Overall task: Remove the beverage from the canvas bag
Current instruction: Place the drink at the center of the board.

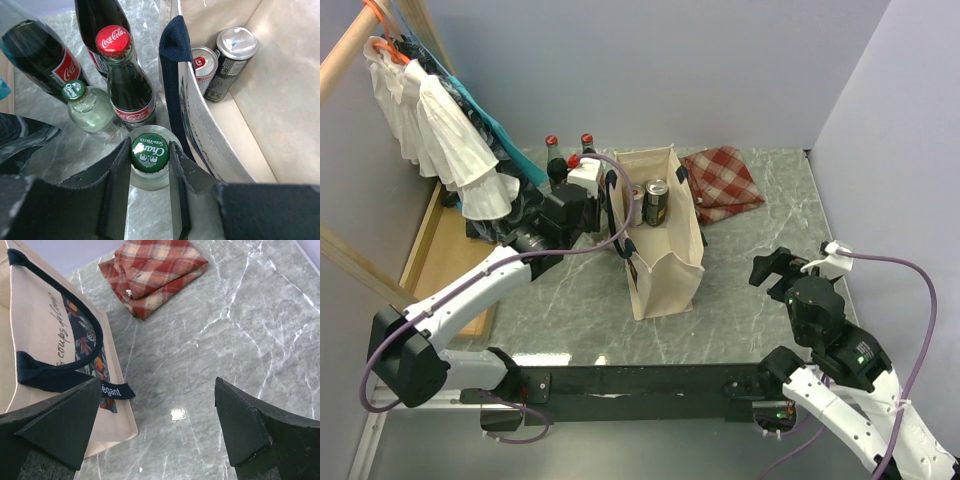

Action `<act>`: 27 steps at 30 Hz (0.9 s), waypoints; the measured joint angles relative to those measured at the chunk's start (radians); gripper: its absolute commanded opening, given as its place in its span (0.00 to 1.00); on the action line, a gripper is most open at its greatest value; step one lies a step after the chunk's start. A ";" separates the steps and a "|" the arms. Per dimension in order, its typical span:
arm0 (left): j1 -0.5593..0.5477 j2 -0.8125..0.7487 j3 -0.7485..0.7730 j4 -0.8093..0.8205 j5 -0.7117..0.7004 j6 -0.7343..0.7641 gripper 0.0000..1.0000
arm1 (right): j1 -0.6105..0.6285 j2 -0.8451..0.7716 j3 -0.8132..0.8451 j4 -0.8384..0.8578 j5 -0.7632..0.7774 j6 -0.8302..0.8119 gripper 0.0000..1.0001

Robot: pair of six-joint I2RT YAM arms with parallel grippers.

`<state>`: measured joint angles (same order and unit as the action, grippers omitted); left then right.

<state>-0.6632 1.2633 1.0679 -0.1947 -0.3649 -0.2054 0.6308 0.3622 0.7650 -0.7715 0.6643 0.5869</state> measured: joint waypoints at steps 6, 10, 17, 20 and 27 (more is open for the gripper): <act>0.014 0.019 -0.026 0.049 0.001 -0.009 0.01 | 0.000 0.019 -0.007 0.002 0.008 0.013 1.00; 0.032 0.038 -0.034 0.080 0.005 -0.023 0.01 | 0.000 0.023 -0.017 0.002 0.009 0.019 1.00; 0.058 0.077 -0.051 0.131 0.027 -0.030 0.01 | 0.000 0.016 -0.019 0.002 0.011 0.027 1.00; 0.061 0.095 -0.059 0.144 0.035 -0.041 0.01 | 0.000 0.006 -0.019 0.001 0.019 0.033 1.00; 0.062 0.113 -0.068 0.155 0.056 -0.063 0.01 | 0.000 0.002 -0.020 0.002 0.027 0.041 1.00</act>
<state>-0.6014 1.3762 1.0004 -0.0399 -0.3092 -0.2684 0.6308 0.3637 0.7452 -0.7700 0.6918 0.6281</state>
